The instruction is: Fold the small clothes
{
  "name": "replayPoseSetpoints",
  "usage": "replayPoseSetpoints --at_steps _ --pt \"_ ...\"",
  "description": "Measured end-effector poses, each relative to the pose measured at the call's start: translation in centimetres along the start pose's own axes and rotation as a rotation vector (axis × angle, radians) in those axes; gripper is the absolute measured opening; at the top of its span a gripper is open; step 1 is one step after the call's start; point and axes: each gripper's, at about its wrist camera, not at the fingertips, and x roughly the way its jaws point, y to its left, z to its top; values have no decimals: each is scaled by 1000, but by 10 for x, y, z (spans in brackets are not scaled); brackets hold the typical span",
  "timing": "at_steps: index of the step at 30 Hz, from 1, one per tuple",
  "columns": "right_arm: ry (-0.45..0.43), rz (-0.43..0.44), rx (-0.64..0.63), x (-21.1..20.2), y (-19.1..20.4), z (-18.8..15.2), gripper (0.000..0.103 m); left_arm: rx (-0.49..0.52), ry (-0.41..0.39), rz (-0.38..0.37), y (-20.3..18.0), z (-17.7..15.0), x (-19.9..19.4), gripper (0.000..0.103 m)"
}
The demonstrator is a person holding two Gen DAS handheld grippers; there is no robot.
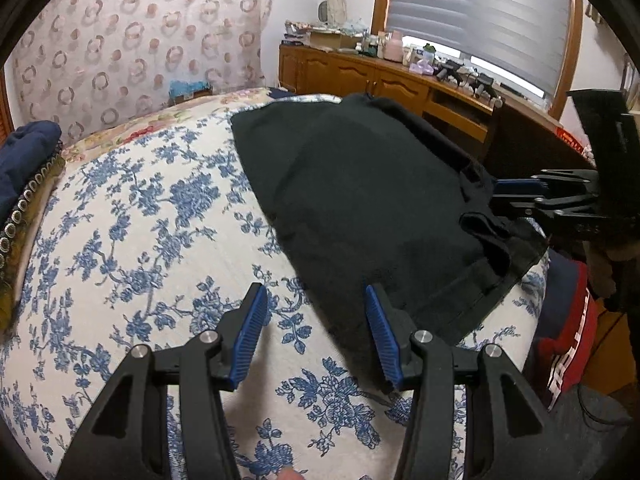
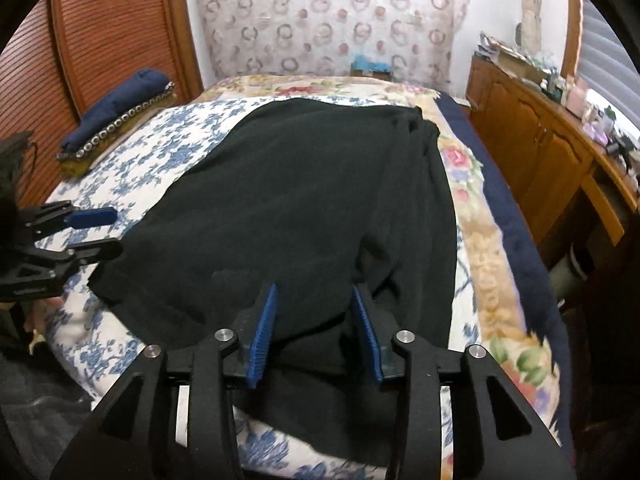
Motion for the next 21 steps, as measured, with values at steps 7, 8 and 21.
replayPoseSetpoints --at_steps 7,8,21 --pt "15 43 22 6 9 -8 43 4 28 13 -2 -6 11 51" --pt "17 44 25 7 9 -9 43 9 26 18 -3 -8 11 51" --pt "-30 140 33 0 -6 -16 4 24 24 22 -7 -9 8 52"
